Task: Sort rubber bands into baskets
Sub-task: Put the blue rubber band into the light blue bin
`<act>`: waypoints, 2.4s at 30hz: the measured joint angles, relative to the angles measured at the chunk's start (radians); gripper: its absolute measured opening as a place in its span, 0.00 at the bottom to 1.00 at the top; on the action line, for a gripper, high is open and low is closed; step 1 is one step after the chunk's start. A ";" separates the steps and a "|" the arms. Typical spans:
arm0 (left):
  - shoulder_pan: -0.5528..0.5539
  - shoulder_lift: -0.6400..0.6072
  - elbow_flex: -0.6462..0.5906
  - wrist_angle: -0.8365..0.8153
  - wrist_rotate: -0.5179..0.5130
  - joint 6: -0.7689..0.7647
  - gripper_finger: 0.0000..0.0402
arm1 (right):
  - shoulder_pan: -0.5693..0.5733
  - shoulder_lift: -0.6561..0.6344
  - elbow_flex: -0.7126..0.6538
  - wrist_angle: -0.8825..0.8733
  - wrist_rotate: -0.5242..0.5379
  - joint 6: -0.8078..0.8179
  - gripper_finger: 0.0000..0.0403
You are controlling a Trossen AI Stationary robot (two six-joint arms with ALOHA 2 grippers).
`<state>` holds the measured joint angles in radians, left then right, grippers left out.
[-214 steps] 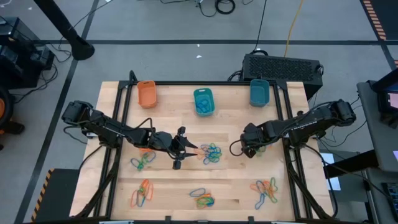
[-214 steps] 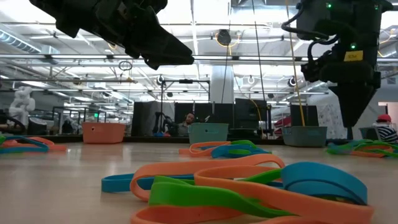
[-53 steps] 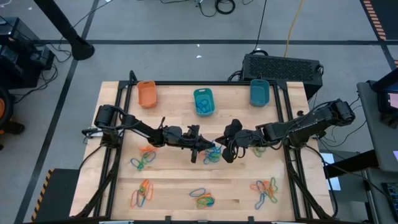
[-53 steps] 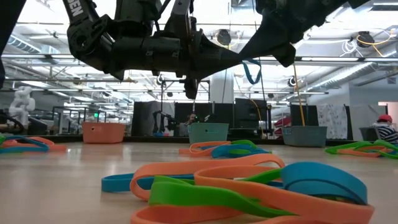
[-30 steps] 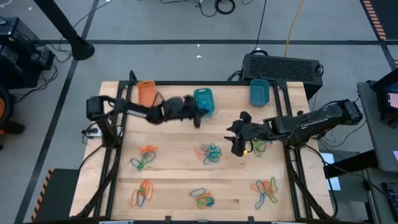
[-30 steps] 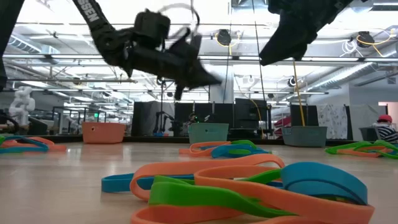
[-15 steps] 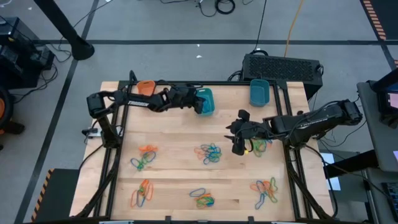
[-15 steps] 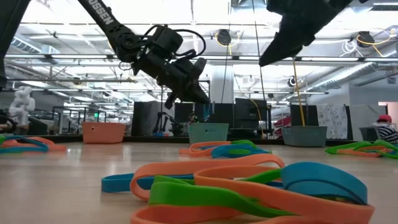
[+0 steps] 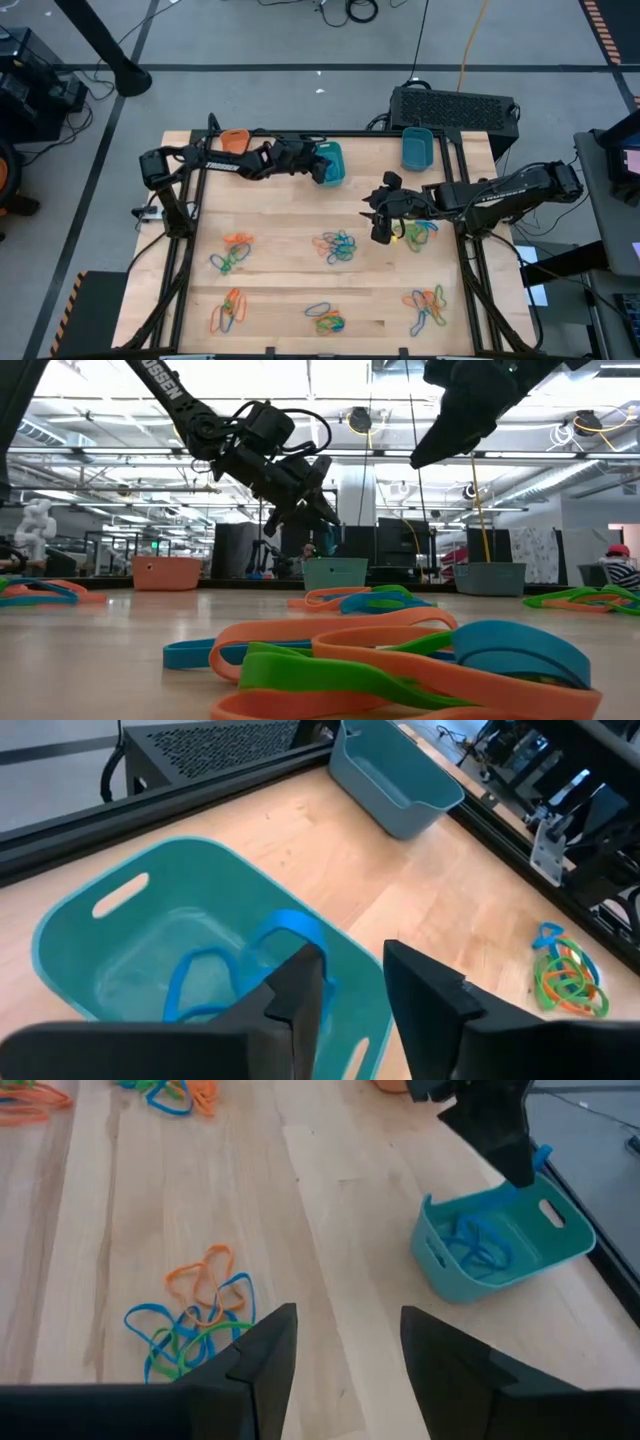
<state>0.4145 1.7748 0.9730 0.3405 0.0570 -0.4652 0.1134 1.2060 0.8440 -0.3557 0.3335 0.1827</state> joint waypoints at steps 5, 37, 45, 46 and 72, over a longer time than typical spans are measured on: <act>0.007 0.000 0.000 -0.020 0.028 0.000 0.30 | 0.007 0.000 0.000 -0.024 -0.003 0.020 0.43; -0.101 -0.087 0.252 -0.682 0.110 0.240 0.30 | 0.005 -0.033 0.000 -0.085 -0.049 -0.027 0.43; -0.429 -0.070 0.252 -0.671 -0.049 0.370 0.30 | 0.006 -0.057 0.000 -0.075 -0.077 -0.037 0.43; -0.456 -0.061 0.252 -0.667 -0.114 0.369 0.30 | 0.006 -0.058 0.000 -0.076 -0.077 -0.028 0.43; -0.436 0.219 0.252 -0.491 -0.110 0.420 0.30 | 0.006 -0.059 0.000 -0.114 -0.077 0.034 0.42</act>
<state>-0.0216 1.9938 1.2251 -0.1501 -0.0528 -0.0452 0.1196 1.1473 0.8440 -0.4699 0.2562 0.2165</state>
